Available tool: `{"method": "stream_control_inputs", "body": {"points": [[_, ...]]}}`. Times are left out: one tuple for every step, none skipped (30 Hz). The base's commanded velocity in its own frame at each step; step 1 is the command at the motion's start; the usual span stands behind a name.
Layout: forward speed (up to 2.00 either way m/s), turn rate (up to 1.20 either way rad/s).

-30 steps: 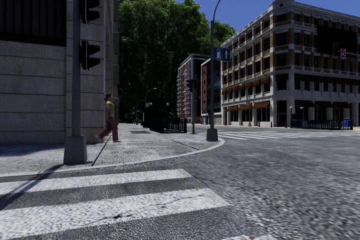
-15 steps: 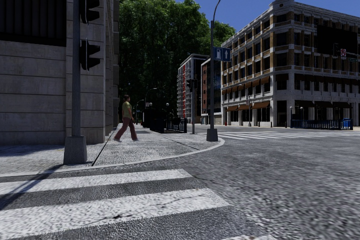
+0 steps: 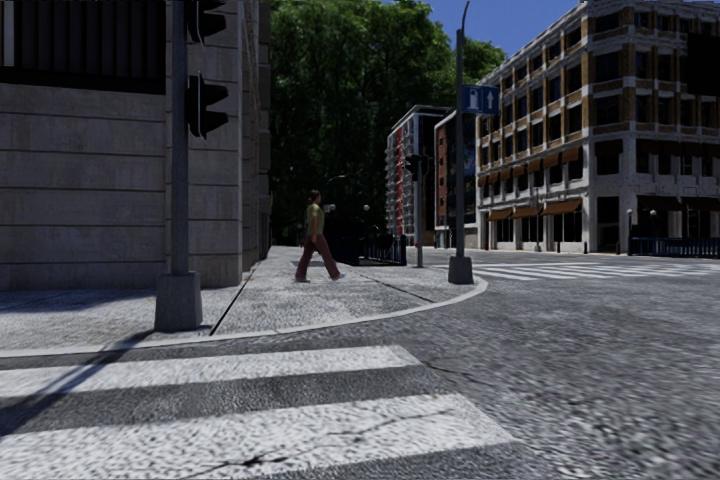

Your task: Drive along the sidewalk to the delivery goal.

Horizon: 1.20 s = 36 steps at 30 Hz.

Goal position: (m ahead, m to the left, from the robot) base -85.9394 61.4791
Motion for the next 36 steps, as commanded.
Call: {"method": "stream_control_inputs", "body": {"points": [[1.02,0.61],[1.02,0.61],[1.03,0.62],[1.04,0.63],[1.04,0.65],[1.04,0.65],[1.04,0.65],[1.04,0.65],[1.04,0.66],[1.04,0.66],[1.04,0.66],[1.04,0.66],[1.04,0.66],[1.04,0.66],[1.04,0.66],[1.04,0.67],[1.04,0.68],[1.04,0.69],[1.04,0.7],[1.04,0.7],[1.04,0.71],[1.03,0.71],[1.03,0.72],[1.03,0.72],[1.03,0.74],[1.03,0.76],[1.03,0.77],[1.03,0.77],[1.03,0.79],[1.03,0.8],[1.03,0.82],[1.03,0.85],[1.03,0.85],[1.03,0.86],[1.03,0.87],[1.03,0.87]]}}
